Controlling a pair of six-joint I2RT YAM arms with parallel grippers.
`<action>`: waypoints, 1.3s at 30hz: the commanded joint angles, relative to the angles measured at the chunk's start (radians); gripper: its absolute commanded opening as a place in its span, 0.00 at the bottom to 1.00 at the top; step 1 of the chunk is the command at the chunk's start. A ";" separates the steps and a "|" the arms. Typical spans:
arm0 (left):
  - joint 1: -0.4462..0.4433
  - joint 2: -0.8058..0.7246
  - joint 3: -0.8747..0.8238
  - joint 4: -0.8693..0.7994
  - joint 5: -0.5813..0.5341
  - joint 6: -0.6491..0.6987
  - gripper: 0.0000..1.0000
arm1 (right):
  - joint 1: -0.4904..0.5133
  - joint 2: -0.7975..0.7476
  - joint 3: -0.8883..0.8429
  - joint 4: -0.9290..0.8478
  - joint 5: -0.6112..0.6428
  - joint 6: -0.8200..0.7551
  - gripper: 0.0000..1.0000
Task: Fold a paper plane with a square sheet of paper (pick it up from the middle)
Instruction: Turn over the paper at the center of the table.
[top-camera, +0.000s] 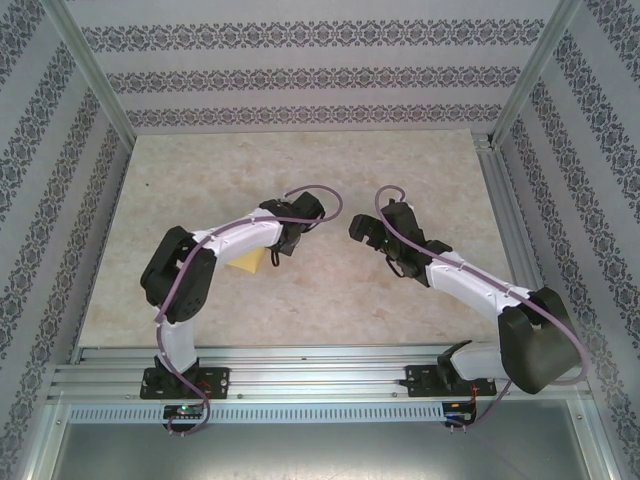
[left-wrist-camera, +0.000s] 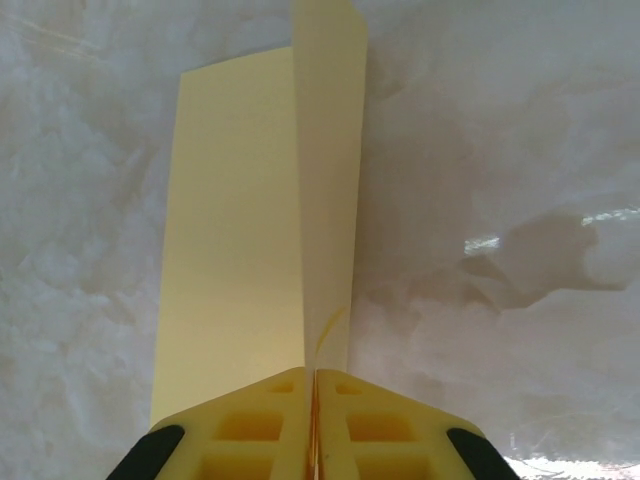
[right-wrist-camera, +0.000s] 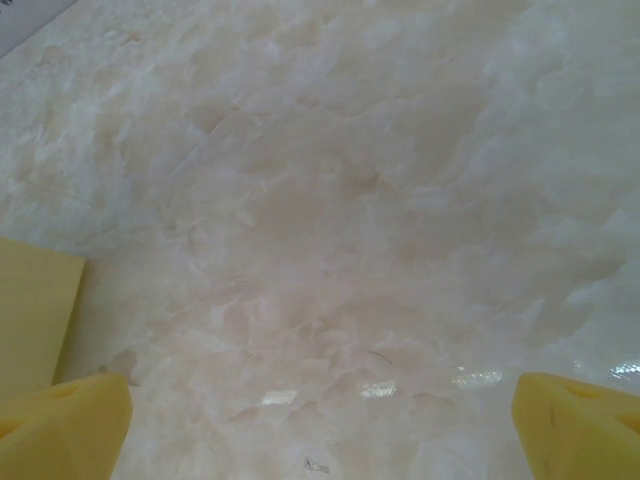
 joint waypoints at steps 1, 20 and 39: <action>-0.037 0.042 0.038 -0.011 0.018 -0.038 0.14 | -0.022 -0.030 -0.015 -0.024 0.028 0.037 0.98; -0.068 0.070 0.024 0.118 0.337 -0.073 0.44 | -0.071 -0.027 -0.031 -0.016 -0.045 0.079 0.98; 0.101 -0.405 -0.194 0.278 0.536 -0.158 0.77 | 0.077 0.099 0.017 0.218 -0.325 0.179 0.97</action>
